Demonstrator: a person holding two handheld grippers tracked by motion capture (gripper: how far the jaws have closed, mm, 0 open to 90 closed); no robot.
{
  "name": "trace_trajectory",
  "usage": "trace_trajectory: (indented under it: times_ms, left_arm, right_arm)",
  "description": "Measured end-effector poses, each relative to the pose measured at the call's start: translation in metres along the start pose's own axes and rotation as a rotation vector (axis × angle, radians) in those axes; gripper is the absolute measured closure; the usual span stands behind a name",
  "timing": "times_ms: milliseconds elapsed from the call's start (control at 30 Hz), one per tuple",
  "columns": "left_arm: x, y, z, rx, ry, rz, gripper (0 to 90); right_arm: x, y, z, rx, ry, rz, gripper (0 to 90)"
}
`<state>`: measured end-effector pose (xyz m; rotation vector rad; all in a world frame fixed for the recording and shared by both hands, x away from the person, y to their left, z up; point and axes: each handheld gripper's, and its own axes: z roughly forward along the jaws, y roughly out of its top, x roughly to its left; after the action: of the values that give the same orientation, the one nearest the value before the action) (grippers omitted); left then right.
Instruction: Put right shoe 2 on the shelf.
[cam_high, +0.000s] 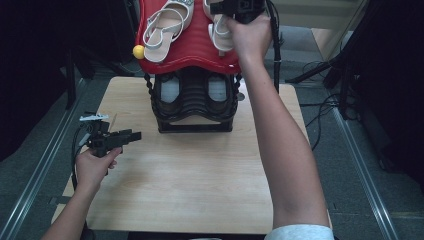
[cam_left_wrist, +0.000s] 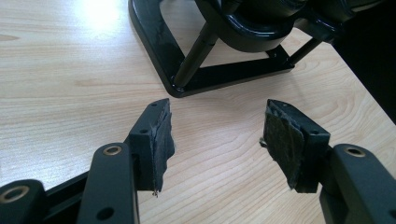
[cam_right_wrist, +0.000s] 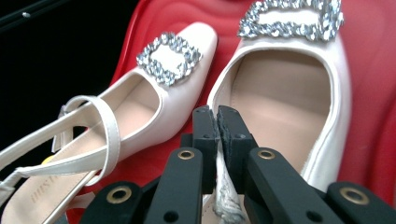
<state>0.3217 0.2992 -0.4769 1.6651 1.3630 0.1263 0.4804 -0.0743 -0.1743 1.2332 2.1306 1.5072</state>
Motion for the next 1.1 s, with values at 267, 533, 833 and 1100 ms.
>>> trace_trajectory:
  times_ms: [267, 533, 833, 1100]
  left_arm:
    - [0.002, 0.0, 0.002, 0.004, 0.0, -0.008, 41.9]
    - [0.002, 0.001, 0.002, 0.001, 0.005, -0.014, 41.9]
    - [0.002, 0.001, 0.004, 0.019, 0.006, -0.001, 41.9]
    - [0.001, 0.002, 0.005, 0.021, 0.009, -0.003, 41.9]
  right_arm:
    - [0.001, -0.004, 0.001, -0.015, 0.027, 0.037, 87.2]
    - [0.005, -0.007, 0.003, -0.047, 0.086, 0.051, 74.8]
    - [-0.001, -0.003, -0.009, -0.087, 0.077, 0.029, 55.8]
    - [-0.021, -0.004, -0.034, -0.107, 0.03, 0.018, 53.2]
